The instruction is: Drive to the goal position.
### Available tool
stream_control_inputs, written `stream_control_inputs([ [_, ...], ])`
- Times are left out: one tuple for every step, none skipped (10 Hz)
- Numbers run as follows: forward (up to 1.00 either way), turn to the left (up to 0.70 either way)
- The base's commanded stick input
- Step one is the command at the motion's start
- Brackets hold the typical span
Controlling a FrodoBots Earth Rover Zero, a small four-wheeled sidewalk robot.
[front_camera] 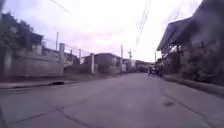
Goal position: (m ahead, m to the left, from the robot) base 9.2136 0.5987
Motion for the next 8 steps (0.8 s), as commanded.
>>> stream_control_inputs([
  [0.7,0.0],
  [0.7,0.0],
  [0.7,0.0],
  [0.7,0.0],
  [0.7,0.0],
  [0.7,0.0],
  [0.7,0.0],
  [0.7,0.0],
])
